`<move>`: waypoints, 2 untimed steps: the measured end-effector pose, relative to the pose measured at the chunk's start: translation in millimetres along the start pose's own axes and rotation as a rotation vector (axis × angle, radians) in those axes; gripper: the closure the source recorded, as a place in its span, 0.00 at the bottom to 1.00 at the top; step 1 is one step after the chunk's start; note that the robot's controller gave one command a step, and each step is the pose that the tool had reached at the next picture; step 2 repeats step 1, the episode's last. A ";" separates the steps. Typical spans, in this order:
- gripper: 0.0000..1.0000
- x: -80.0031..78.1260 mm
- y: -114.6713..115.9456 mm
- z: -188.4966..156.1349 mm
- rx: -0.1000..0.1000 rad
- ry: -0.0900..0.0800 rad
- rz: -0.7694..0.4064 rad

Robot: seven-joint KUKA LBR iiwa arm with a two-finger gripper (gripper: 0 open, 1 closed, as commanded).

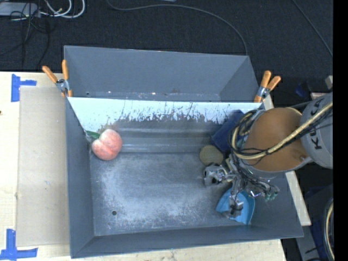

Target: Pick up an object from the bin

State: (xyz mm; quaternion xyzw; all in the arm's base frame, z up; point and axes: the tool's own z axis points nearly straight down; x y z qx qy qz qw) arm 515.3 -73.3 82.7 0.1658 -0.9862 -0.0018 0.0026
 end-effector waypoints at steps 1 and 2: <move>1.00 35.4 -55.9 11.9 -0.009 0.001 0.128; 1.00 35.4 -55.9 11.9 -0.009 0.001 0.128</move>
Offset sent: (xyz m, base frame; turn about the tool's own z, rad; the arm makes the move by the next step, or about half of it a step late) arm 0.0000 0.0000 0.0000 0.0000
